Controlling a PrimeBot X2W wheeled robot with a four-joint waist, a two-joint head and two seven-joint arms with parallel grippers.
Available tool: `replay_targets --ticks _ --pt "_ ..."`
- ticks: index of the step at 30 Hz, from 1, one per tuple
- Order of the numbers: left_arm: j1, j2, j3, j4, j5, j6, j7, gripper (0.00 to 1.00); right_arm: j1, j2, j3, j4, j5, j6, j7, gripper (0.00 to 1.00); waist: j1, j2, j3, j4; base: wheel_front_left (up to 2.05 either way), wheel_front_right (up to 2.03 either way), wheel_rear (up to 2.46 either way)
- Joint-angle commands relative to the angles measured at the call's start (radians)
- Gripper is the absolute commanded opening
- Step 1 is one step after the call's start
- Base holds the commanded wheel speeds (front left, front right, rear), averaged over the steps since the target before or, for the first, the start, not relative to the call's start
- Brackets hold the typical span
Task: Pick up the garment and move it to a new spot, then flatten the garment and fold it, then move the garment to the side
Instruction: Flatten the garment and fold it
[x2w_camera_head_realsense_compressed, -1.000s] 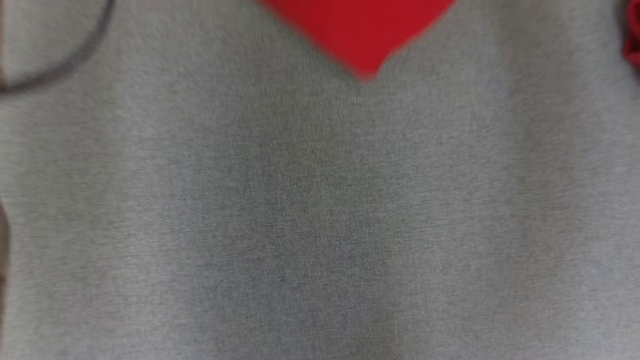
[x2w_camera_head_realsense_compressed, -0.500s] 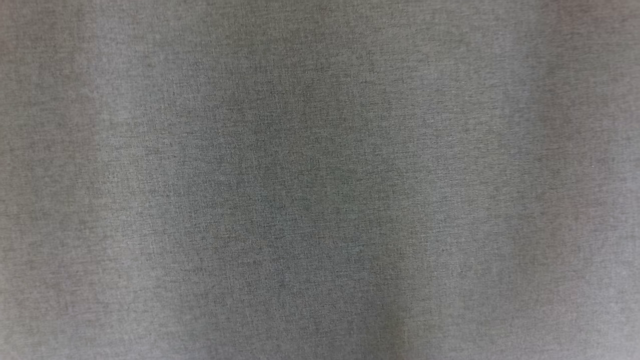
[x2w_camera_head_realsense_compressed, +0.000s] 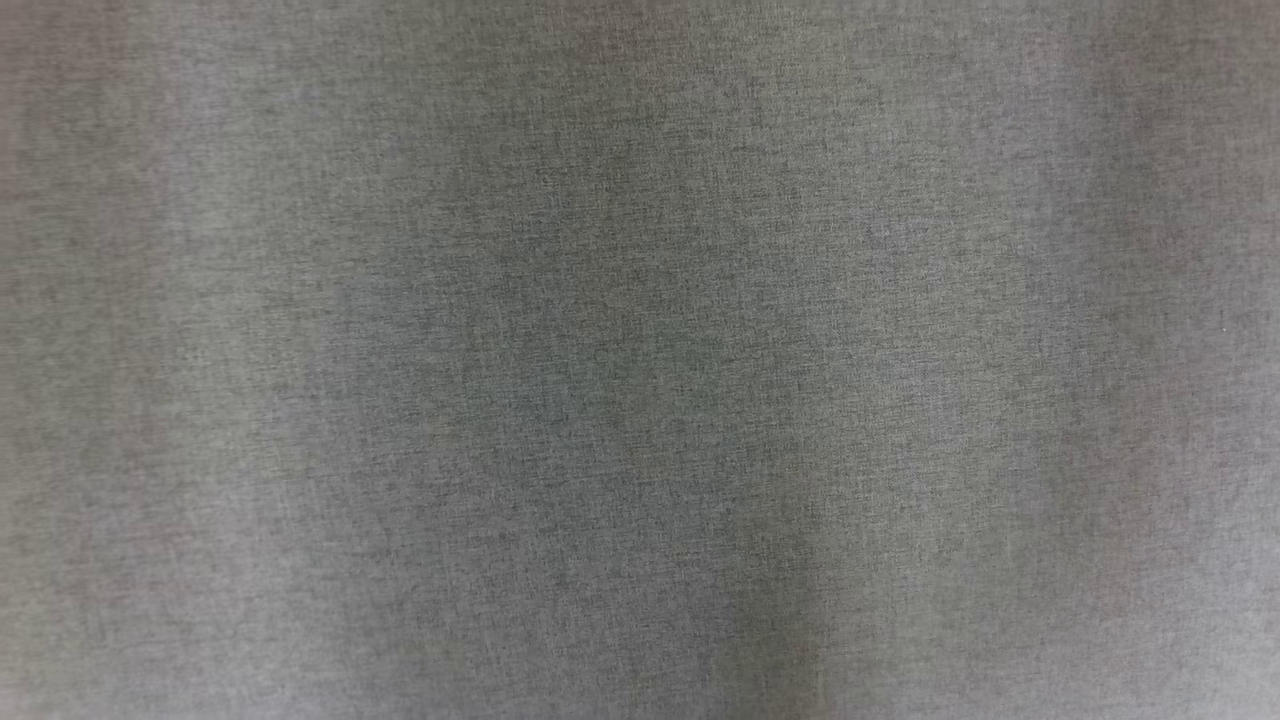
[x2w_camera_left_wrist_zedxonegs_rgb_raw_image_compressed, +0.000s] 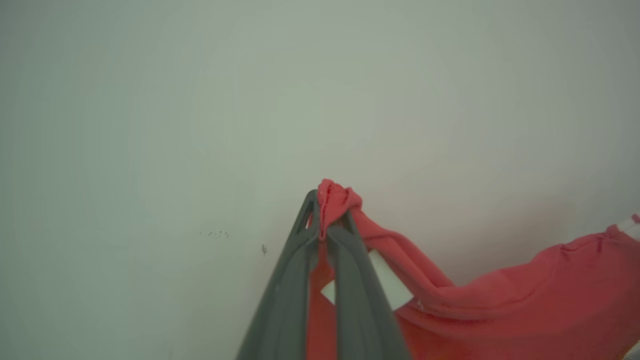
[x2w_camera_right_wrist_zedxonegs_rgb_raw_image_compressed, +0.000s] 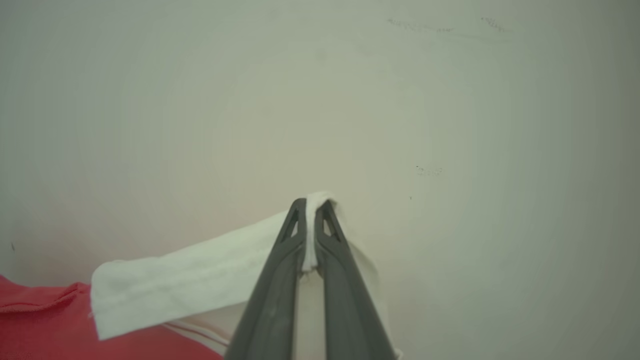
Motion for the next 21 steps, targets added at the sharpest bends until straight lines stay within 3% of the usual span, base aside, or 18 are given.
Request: replay_targets --ticks 1,11,21 --pt "0.004 0.005 -0.001 0.008 -0.009 -0.006 -0.014 0.00 0.015 0.001 0.006 -0.003 0.012 0.002 -0.011 0.00 -0.0001 -0.0001 0.006 -0.004 0.00 0.00 0.00" --pt "0.136 0.006 -0.003 -0.018 -0.084 -0.026 -0.109 0.00 0.178 -0.021 0.067 -0.130 0.136 0.002 -0.050 0.00 -0.0001 -0.0001 -0.042 -0.028 0.00 0.00 0.00" --pt "0.643 0.083 -0.021 -0.333 -0.263 -0.024 -0.195 0.00 0.643 -0.075 0.071 -0.361 0.240 0.001 -0.100 0.00 -0.0001 -0.0001 -0.185 -0.040 0.00 0.00 0.00"
